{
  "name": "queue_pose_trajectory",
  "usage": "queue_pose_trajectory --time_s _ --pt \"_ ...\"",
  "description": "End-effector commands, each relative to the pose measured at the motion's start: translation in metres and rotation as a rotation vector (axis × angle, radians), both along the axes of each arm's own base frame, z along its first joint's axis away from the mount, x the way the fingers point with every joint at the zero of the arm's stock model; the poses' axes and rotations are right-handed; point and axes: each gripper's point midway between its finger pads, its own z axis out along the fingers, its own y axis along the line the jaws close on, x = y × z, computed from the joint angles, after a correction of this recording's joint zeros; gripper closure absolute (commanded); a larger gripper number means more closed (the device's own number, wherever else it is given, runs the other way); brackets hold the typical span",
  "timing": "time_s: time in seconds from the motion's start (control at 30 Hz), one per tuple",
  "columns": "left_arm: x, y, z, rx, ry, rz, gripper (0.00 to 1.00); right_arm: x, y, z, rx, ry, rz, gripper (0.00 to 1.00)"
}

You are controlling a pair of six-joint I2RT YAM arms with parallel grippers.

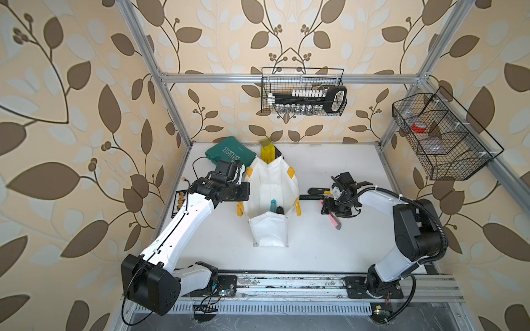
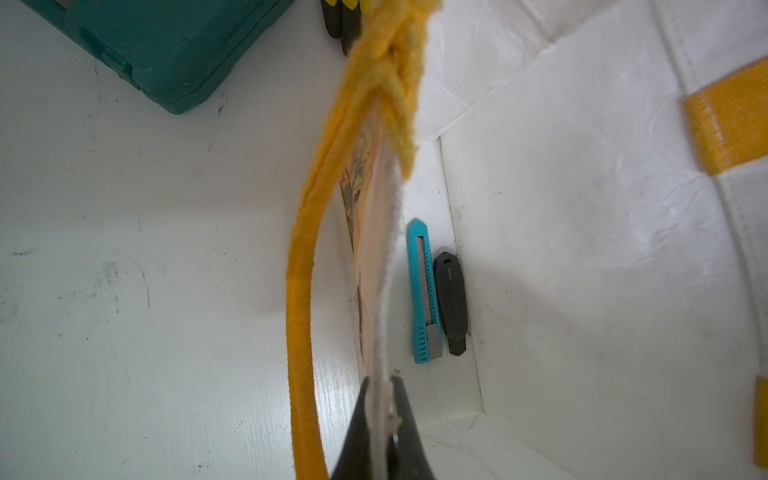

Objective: Place the art knife into the pouch
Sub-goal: Pick up the utility knife at the center of the board.

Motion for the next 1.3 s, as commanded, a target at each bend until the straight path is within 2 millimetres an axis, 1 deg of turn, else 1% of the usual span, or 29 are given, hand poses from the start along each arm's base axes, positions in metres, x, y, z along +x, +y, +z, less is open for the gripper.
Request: queue_pose_trajectory --time_s 0.0,0.07,0.13,0.2,0.23,0.27,0.3,0.43,0.63,0.7,0.73,0.83,0.9,1.0,1.17,1.27 --pt "0.006 0.003 0.008 0.010 -0.044 0.001 1.00 -0.025 -0.011 -0.020 -0.125 0.099 -0.010 0.26" --pt "0.006 0.003 0.008 0.007 -0.046 0.001 1.00 -0.029 -0.016 -0.026 -0.198 0.118 -0.011 0.27" --pt "0.007 0.003 0.008 0.004 -0.045 0.000 1.00 -0.030 -0.018 -0.028 -0.249 0.125 -0.014 0.29" --pt "0.006 0.002 0.008 0.002 -0.042 -0.002 1.00 -0.030 -0.017 -0.029 -0.264 0.130 -0.019 0.36" --pt "0.007 0.002 0.008 0.003 -0.043 -0.002 1.00 -0.030 -0.016 -0.028 -0.263 0.137 -0.023 0.42" --pt "0.006 0.002 0.007 0.003 -0.042 -0.002 1.00 -0.030 -0.014 -0.027 -0.261 0.137 -0.024 0.46" --pt "0.006 0.002 0.008 0.002 -0.043 -0.003 1.00 -0.030 -0.011 -0.025 -0.264 0.131 -0.019 0.47" --pt "0.006 0.002 0.008 0.002 -0.045 -0.002 1.00 -0.032 0.000 -0.022 -0.284 0.124 0.013 0.56" --pt "0.006 0.002 0.010 0.002 -0.051 -0.001 1.00 -0.038 0.021 -0.027 -0.338 0.120 0.068 0.76" --pt "0.006 0.003 0.010 0.002 -0.049 -0.001 1.00 -0.040 0.027 -0.031 -0.343 0.127 0.076 0.76" --pt "0.006 0.003 0.009 0.002 -0.049 0.000 1.00 -0.040 0.029 -0.031 -0.342 0.128 0.078 0.79" --pt "0.006 0.002 0.010 0.002 -0.051 -0.002 1.00 -0.038 0.036 -0.026 -0.325 0.110 0.080 0.79" --pt "0.006 0.003 0.009 0.002 -0.049 0.000 1.00 -0.034 0.039 -0.015 -0.309 0.083 0.078 0.79" --pt "0.006 0.002 0.010 0.003 -0.050 -0.003 1.00 -0.025 0.040 0.016 -0.305 0.025 0.081 0.79" --pt "0.006 0.002 0.009 0.002 -0.047 -0.004 1.00 -0.007 0.041 0.081 -0.294 -0.099 0.088 0.79" --pt "0.006 0.002 0.009 0.003 -0.050 -0.004 1.00 0.001 0.044 0.116 -0.272 -0.167 0.089 0.79"
